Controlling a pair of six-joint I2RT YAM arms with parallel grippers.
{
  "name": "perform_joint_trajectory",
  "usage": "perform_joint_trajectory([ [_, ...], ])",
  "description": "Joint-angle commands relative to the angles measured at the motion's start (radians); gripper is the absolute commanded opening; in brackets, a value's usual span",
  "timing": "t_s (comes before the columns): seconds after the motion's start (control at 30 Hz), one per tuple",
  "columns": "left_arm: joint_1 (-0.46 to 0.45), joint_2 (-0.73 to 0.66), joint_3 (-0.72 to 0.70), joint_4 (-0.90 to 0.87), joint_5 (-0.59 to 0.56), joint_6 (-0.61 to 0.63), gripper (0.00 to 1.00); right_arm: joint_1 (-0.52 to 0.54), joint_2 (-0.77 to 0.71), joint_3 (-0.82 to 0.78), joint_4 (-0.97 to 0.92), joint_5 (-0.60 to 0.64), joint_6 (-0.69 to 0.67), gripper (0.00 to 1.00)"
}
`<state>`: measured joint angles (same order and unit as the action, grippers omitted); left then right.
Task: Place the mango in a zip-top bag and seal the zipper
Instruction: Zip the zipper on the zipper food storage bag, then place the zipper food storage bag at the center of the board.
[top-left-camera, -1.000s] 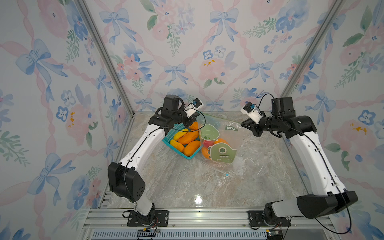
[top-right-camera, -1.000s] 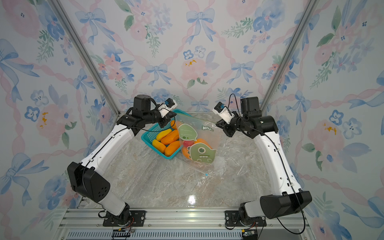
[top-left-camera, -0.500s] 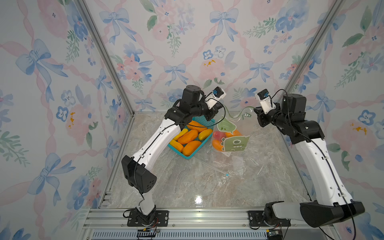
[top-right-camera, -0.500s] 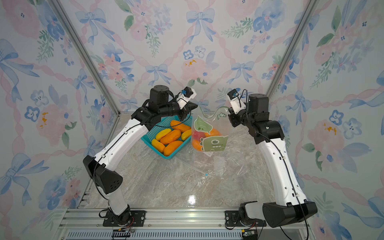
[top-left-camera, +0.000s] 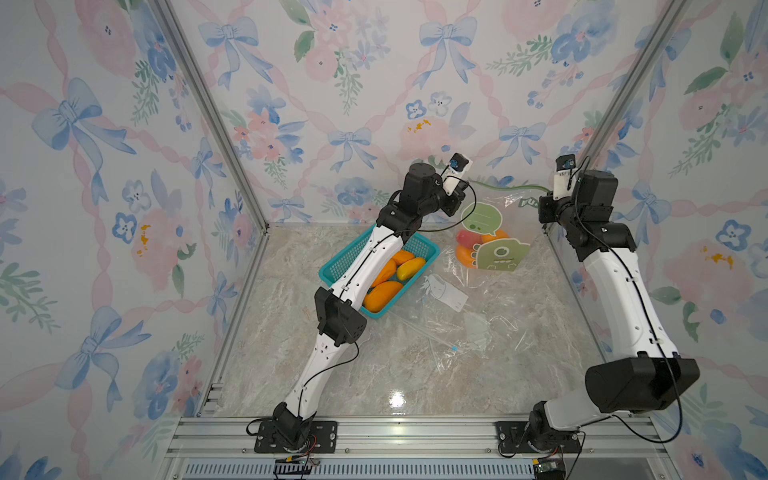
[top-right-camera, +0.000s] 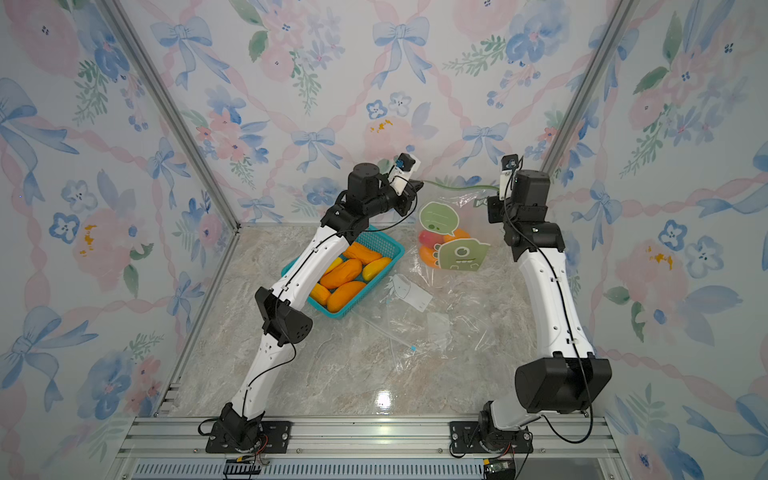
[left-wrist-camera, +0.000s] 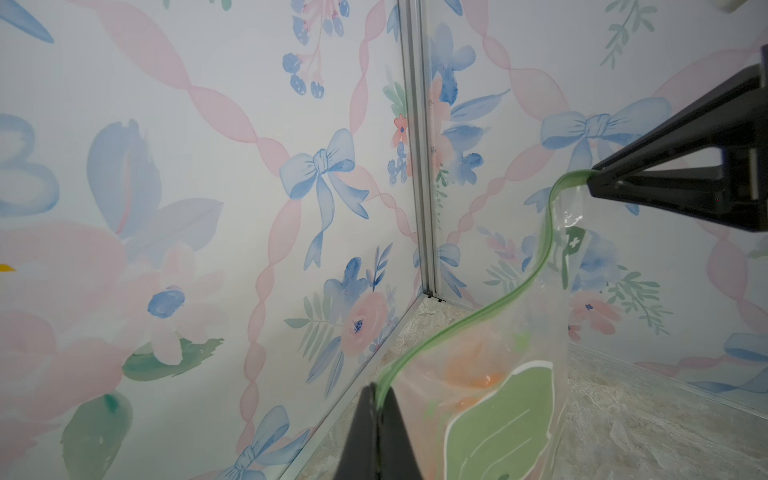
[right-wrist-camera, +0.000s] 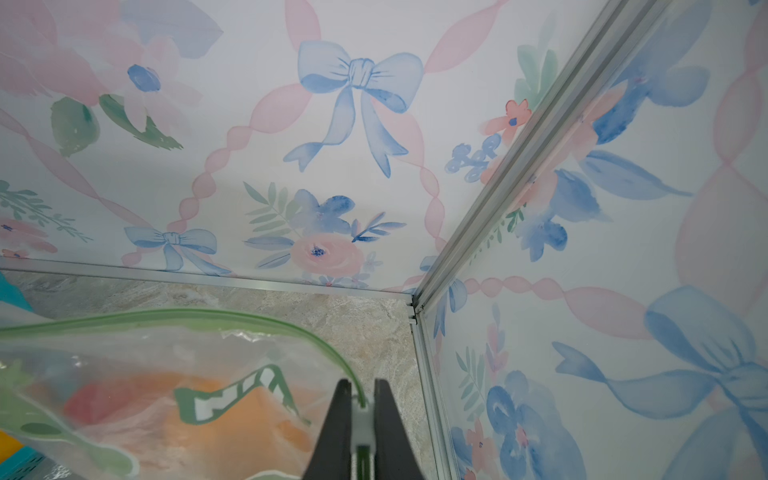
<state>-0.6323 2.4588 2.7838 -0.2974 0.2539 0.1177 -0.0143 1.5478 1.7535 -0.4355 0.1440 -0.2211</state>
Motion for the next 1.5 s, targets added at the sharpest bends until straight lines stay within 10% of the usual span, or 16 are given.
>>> perform_joint_trajectory([
  [0.0,0.002,0.052,0.029,0.185,-0.045,-0.036,0.00,-0.016,0.021,0.010,0.168,0.034,0.036,0.06],
  [0.57,0.022,0.185,-0.117,0.670,-0.034,-0.110,0.00,-0.040,0.176,-0.047,0.325,0.046,0.068,0.07],
  [1.47,0.060,0.328,-0.110,1.175,-0.228,-0.156,0.00,-0.008,0.468,0.360,0.283,0.023,0.045,0.07],
])
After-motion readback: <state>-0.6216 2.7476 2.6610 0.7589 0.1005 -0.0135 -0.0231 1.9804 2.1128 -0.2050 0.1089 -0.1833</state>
